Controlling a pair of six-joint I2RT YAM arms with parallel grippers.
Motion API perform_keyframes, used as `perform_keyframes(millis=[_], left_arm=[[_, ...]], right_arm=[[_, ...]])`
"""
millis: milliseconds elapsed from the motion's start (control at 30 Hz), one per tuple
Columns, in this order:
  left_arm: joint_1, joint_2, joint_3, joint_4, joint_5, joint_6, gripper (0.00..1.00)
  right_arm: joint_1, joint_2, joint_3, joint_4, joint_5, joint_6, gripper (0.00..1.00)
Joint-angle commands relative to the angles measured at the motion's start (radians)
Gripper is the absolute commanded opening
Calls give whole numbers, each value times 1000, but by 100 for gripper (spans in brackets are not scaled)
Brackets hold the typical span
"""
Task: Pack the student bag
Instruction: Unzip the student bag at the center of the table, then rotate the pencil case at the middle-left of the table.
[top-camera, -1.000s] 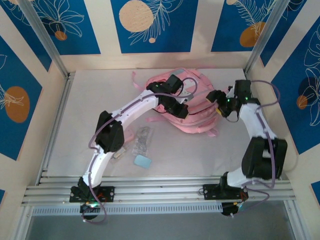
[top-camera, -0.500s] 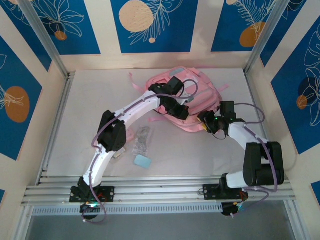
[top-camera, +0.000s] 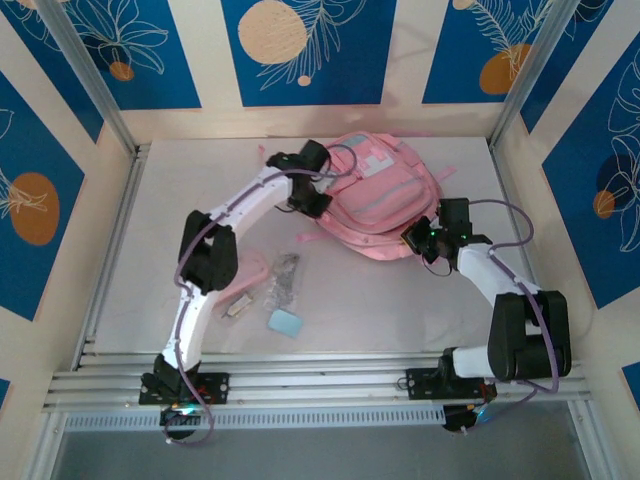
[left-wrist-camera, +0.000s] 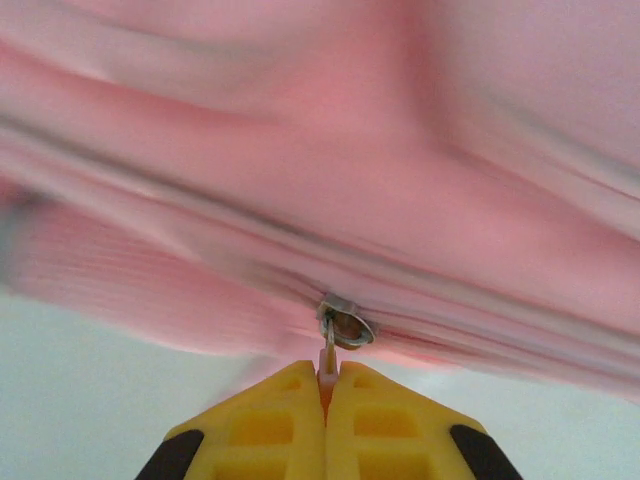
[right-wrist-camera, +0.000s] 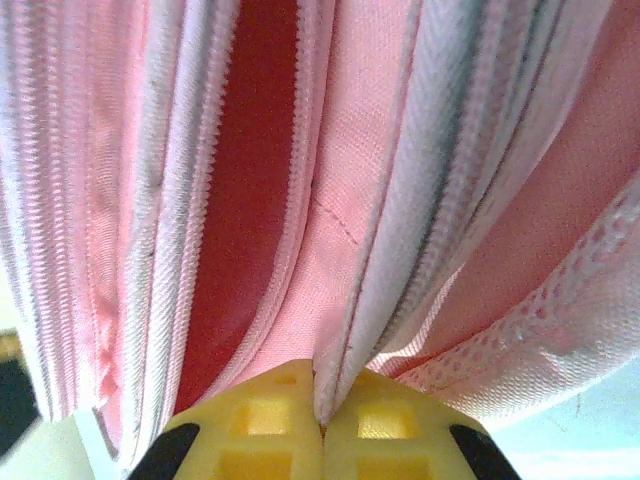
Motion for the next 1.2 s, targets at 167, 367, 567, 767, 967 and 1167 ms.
perform_keyframes(millis=[167, 367, 567, 767, 967, 1167], left_arm=[[96, 17, 76, 170, -178, -191, 0], [101, -1, 60, 150, -20, -204, 77], [152, -180, -254, 129, -9, -231, 100], [267, -428, -630, 163, -1, -338, 100], [361, -615, -852, 140, -79, -391, 100], [484, -702, -993, 128, -51, -402, 100]], right_arm=[[10, -15, -3, 28, -57, -33, 0], [63, 28, 84, -1, -152, -102, 44], [114, 47, 187, -136, -110, -180, 99], [148, 61, 250, -201, -103, -223, 99], [186, 70, 270, -216, -98, -238, 99], [233, 65, 279, -241, -97, -259, 99]])
